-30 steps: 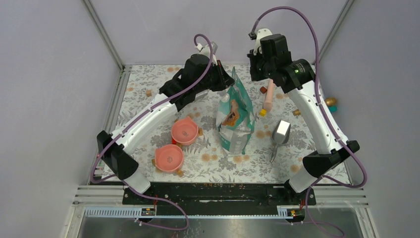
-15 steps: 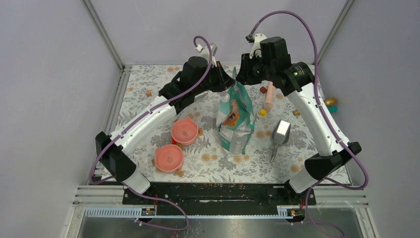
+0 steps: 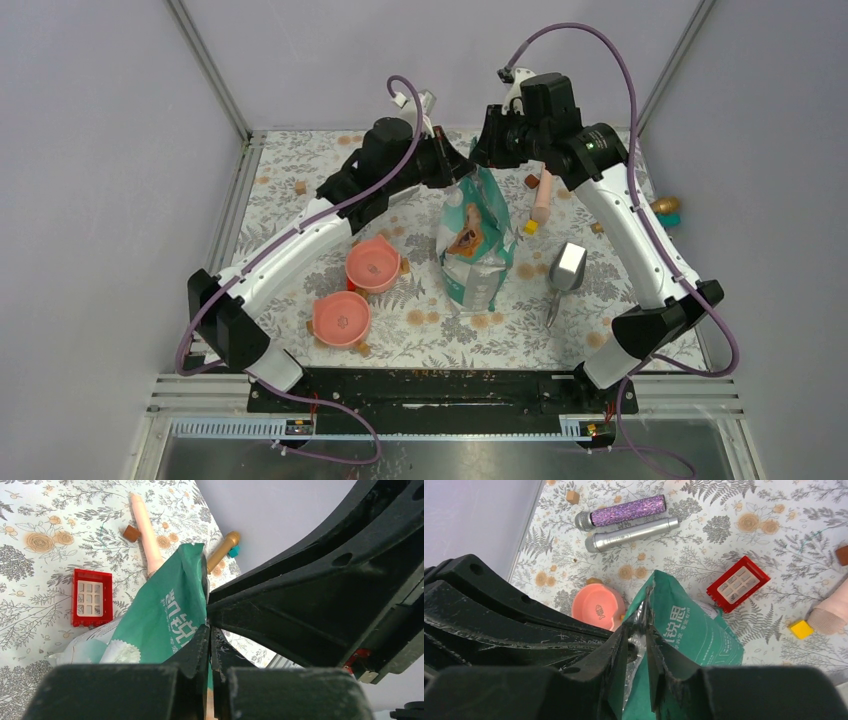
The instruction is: Serve the pet food
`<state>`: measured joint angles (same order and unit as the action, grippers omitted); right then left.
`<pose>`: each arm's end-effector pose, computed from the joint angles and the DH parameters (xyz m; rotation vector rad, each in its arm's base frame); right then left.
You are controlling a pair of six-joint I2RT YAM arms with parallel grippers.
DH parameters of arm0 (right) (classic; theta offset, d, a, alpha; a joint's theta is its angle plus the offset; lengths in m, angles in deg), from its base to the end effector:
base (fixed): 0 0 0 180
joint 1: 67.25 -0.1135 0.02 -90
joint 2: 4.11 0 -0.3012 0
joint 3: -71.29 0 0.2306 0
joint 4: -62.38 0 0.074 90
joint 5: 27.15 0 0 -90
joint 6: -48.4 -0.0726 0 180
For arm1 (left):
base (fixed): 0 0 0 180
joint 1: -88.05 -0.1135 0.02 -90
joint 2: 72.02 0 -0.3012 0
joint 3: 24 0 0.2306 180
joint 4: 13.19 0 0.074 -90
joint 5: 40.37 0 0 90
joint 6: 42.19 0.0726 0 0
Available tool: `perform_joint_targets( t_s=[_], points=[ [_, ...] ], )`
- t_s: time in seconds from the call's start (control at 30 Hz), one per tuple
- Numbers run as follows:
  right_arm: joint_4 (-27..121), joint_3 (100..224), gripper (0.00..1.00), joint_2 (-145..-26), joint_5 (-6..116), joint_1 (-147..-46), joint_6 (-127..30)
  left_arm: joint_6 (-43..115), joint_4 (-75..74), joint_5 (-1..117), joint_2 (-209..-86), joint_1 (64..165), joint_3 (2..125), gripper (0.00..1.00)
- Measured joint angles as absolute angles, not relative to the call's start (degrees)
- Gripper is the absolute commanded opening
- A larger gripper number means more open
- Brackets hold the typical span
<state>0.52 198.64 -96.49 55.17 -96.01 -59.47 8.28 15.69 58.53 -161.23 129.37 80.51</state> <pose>0.3036 0.1777 0.4806 -0.2849 2.0781 0.6386 0.2779 -0.2593 0.4413 0.1503 1.9525 -1.1136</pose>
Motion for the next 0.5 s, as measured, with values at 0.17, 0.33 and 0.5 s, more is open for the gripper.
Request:
perform_joint_targets(
  t_s=[0.17,0.33,0.5],
  points=[
    [2.2,196.9,0.0,-96.2,52.3,-95.9,-60.9,7.0,14.7,59.8,-160.3,128.9,78.8,0.0],
    [8.0,187.4,0.0,-90.8,47.4,-95.4,-62.3,5.0,14.2,62.7,-158.2,129.0,75.0,0.0],
    [11.5,180.1,0.0,-84.4,43.3,-96.9,-62.9,4.2,13.7,62.0,-152.5,131.7,69.7,0.0]
  ],
)
